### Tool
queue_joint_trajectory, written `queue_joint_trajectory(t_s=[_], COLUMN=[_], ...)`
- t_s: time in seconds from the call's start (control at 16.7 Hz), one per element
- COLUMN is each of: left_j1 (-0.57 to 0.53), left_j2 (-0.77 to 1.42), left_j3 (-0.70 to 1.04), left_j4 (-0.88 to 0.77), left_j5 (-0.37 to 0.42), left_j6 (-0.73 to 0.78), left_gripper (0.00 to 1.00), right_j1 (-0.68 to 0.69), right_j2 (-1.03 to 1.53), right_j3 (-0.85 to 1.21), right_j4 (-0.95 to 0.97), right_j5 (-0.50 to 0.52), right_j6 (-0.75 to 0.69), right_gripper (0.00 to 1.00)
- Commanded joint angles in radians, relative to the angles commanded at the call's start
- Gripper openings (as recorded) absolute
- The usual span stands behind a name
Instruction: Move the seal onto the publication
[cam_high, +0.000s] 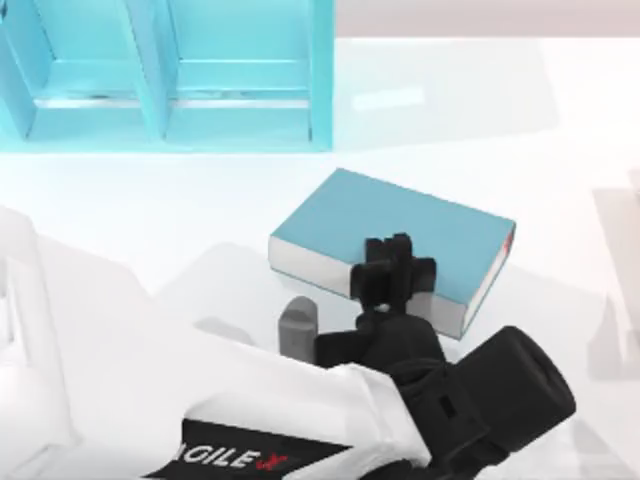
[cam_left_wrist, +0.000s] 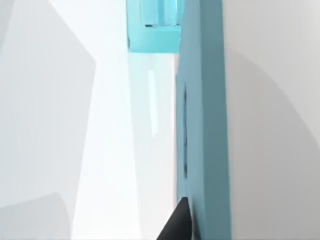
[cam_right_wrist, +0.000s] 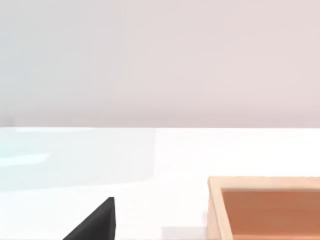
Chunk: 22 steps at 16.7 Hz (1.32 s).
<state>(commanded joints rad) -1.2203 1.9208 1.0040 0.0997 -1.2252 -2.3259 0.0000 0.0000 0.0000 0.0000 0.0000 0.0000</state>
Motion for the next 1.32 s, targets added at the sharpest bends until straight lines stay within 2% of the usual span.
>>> queue_joint_trajectory(t_s=[0.78, 1.32], left_j1=[0.004, 0.004], left_j2=[0.087, 0.087], left_j3=[-0.039, -0.039], left_j4=[0.119, 0.119], left_j5=[0.005, 0.005], left_j6=[0.003, 0.003], left_gripper=[0.0, 0.68], right_j1=[0.0, 0.0], right_j2=[0.0, 0.0], right_j3=[0.0, 0.0], right_j4=[0.0, 0.0], right_j5=[0.0, 0.0], right_j6=[0.0, 0.0], right_gripper=[1.0, 1.0])
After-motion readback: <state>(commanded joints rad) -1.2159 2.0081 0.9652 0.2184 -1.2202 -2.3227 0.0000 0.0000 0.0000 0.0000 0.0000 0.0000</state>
